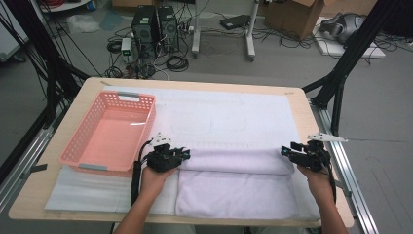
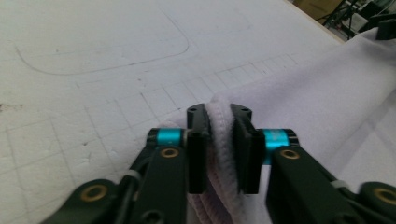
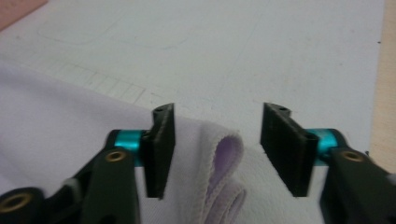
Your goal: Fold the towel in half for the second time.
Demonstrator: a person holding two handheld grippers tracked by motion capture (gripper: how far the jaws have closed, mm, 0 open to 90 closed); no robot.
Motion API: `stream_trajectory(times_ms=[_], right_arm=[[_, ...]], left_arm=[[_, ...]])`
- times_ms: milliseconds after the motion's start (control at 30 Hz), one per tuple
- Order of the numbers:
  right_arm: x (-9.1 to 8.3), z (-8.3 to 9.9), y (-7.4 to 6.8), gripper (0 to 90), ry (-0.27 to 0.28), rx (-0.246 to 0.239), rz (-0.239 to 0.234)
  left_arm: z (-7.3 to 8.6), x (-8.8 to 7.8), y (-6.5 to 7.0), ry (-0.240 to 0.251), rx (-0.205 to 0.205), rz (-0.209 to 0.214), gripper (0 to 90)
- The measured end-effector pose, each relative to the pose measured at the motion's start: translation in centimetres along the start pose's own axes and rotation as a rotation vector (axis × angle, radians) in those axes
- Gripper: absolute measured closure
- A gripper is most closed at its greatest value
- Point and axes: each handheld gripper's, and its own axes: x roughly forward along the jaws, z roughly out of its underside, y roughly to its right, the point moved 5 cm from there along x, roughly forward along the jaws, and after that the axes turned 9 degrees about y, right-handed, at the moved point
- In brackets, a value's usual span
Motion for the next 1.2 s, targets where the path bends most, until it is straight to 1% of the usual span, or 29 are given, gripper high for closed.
stream_trajectory(times_ms=[33, 67, 133, 167, 200, 233, 267, 300, 367, 433, 500, 567, 633, 733, 767, 833, 867, 1000, 1067, 1100, 1167, 1200], right_arm=[[0.0, 0.2, 0.0, 75.0, -0.02, 0.009, -0.01], [-0.2, 0.5, -0.1, 82.4, -0.014, 0.003, -0.023], [-1.1, 1.1, -0.4, 85.0, 0.018, -0.002, -0.042], [-1.5, 1.3, -0.6, 85.1, 0.028, -0.008, -0.049], [-2.3, 1.7, -0.8, 85.2, 0.049, -0.019, -0.057], [-2.9, 2.1, -1.0, 85.2, 0.056, -0.017, -0.06], [-3.4, 2.3, -1.1, 85.2, 0.065, -0.025, -0.061], [-4.1, 2.6, -1.4, 85.2, 0.085, -0.022, -0.065], [-5.2, 3.1, -1.7, 85.2, 0.107, -0.015, -0.076], [-6.1, 3.6, -2.1, 85.1, 0.126, -0.027, -0.083], [-6.8, 4.0, -2.6, 85.1, 0.126, -0.03, -0.095], [-7.4, 4.5, -3.1, 85.0, 0.13, -0.053, -0.103], [-7.9, 5.1, -3.5, 85.0, 0.123, -0.067, -0.108], [-8.8, 5.7, -3.8, 84.9, 0.128, -0.058, -0.125], [-9.1, 5.8, -3.9, 84.9, 0.133, -0.063, -0.128], [-9.7, 5.9, -4.1, 85.0, 0.14, -0.054, -0.138], [-9.9, 5.9, -4.1, 85.0, 0.147, -0.062, -0.14], [-10.7, 6.4, -4.4, 85.0, 0.146, -0.059, -0.144], [-11.1, 6.6, -4.7, 85.0, 0.147, -0.06, -0.154], [-11.2, 6.7, -4.8, 84.9, 0.142, -0.06, -0.157], [-11.4, 7.2, -5.0, 84.1, 0.123, -0.07, -0.168], [-11.5, 7.5, -5.2, 82.0, 0.101, -0.076, -0.174]], left_arm=[[0.1, -0.3, 0.2, 0.008, 0.003, 0.006, 81.1], [0.2, -0.6, 0.4, 0.016, 0.007, 0.013, 81.8], [0.2, -1.4, 0.7, 0.046, 0.006, 0.031, 82.2], [0.3, -2.0, 0.9, 0.067, 0.004, 0.039, 82.3], [0.3, -2.4, 1.2, 0.078, 0.01, 0.046, 82.3], [0.4, -2.8, 1.3, 0.081, 0.027, 0.048, 82.3], [0.5, -3.3, 1.6, 0.099, 0.044, 0.058, 82.3], [0.6, -3.7, 1.9, 0.111, 0.052, 0.068, 82.4], [0.8, -4.3, 2.4, 0.127, 0.066, 0.085, 82.5], [1.1, -4.9, 2.9, 0.134, 0.075, 0.092, 82.6], [1.5, -5.6, 3.2, 0.138, 0.082, 0.094, 82.6], [2.0, -6.0, 3.5, 0.138, 0.075, 0.105, 82.6], [2.5, -6.4, 3.6, 0.13, 0.082, 0.105, 82.6], [3.0, -7.1, 3.9, 0.128, 0.084, 0.109, 82.6], [3.1, -7.3, 4.0, 0.129, 0.085, 0.115, 82.6], [3.3, -7.7, 4.3, 0.136, 0.086, 0.125, 82.5], [3.4, -7.8, 4.4, 0.137, 0.087, 0.132, 82.6], [3.9, -8.7, 5.0, 0.123, 0.103, 0.144, 82.5], [4.1, -9.0, 5.2, 0.119, 0.104, 0.145, 82.4], [4.3, -9.3, 5.3, 0.118, 0.106, 0.148, 82.4], [4.5, -9.8, 5.5, 0.109, 0.099, 0.151, 81.0], [4.7, -9.9, 5.5, 0.106, 0.097, 0.154, 78.6]])
